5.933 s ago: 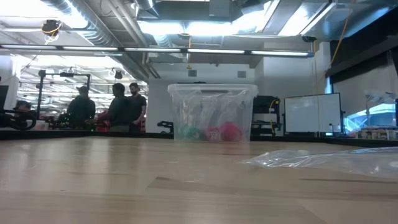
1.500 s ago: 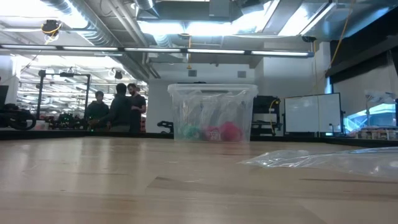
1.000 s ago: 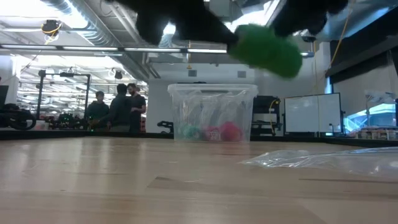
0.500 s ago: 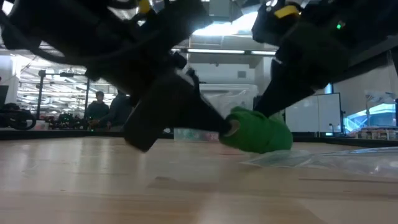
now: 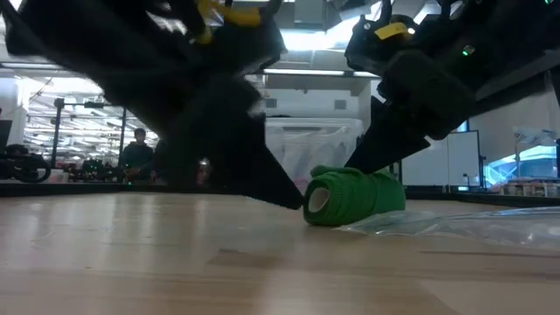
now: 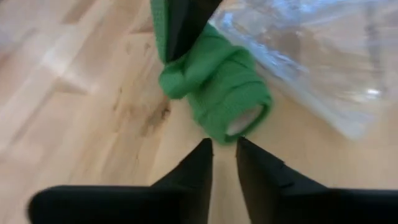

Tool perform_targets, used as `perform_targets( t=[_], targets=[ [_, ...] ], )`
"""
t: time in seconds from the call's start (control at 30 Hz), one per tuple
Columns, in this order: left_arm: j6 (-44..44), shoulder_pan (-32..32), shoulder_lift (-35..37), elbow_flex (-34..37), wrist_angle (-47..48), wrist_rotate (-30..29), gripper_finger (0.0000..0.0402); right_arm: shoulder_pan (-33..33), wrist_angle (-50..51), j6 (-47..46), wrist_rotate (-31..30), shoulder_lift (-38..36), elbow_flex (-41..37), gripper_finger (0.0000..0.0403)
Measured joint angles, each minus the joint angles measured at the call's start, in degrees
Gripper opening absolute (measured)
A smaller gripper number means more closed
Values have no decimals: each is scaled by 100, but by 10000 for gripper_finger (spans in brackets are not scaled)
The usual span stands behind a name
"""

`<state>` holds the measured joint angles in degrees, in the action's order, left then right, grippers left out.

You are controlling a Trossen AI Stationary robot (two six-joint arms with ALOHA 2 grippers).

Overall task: Roll bandage
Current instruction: Roll the green bandage

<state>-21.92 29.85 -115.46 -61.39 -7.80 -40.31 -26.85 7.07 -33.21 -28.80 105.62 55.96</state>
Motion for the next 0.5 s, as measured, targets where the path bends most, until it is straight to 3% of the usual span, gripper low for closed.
perform_targets(
  t=[0.2,0.33,0.5],
  targets=[
    [-165,104,757,0,315,221,118,0,-20,4,-13,2,-4,14],
    [309,-43,879,-9,-427,-282,120,-9,-24,4,-27,4,-6,14],
    [-62,-557,496,0,-582,-158,109,-9,-48,2,-35,9,-10,14]
  ],
)
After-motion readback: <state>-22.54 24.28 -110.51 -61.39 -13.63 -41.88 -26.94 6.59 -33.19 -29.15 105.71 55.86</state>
